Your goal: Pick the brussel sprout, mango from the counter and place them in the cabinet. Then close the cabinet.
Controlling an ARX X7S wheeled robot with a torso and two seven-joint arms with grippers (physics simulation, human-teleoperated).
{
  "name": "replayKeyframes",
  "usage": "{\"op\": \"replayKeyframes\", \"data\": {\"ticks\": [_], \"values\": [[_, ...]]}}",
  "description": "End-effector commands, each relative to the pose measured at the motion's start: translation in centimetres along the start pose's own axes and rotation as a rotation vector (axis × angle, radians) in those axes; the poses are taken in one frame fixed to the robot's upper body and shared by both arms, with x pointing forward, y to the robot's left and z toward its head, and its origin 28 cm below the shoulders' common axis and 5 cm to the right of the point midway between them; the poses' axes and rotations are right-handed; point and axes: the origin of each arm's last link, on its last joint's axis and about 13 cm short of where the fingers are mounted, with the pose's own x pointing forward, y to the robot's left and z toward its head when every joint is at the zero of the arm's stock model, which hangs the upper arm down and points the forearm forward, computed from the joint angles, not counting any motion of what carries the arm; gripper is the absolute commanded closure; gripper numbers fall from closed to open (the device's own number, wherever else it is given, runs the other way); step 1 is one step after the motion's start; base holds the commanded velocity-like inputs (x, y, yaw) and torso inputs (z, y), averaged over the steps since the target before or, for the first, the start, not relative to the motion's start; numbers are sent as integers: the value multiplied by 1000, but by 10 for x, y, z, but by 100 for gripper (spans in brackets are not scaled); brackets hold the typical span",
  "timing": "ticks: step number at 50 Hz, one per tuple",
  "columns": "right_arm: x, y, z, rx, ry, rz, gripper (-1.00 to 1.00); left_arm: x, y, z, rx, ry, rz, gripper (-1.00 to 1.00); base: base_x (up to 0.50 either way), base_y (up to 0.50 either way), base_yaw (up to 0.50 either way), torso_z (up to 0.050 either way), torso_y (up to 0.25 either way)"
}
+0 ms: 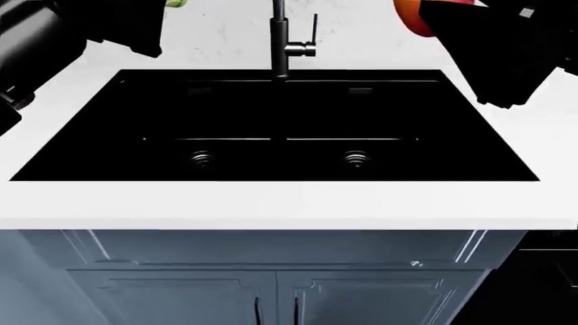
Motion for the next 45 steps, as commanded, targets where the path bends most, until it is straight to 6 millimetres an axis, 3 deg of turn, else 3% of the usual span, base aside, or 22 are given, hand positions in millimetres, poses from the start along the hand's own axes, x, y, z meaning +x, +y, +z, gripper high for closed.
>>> {"op": "replayKeyframes", "data": {"ticks": [1, 14, 45], "values": [[-3, -4, 7, -5, -19, -28, 100, 1, 0, 4, -4, -7, 1, 100, 473, 0, 0, 0, 0], [-3, -10, 14, 1, 13, -33, 100, 8, 2, 11, 32, 67, -47, 100, 260, -9, 0, 0, 1], [-3, -12, 21, -13, 42, -13, 100, 8, 3, 20, 37, 60, -38, 100, 497, 69, 0, 0, 1]]}}
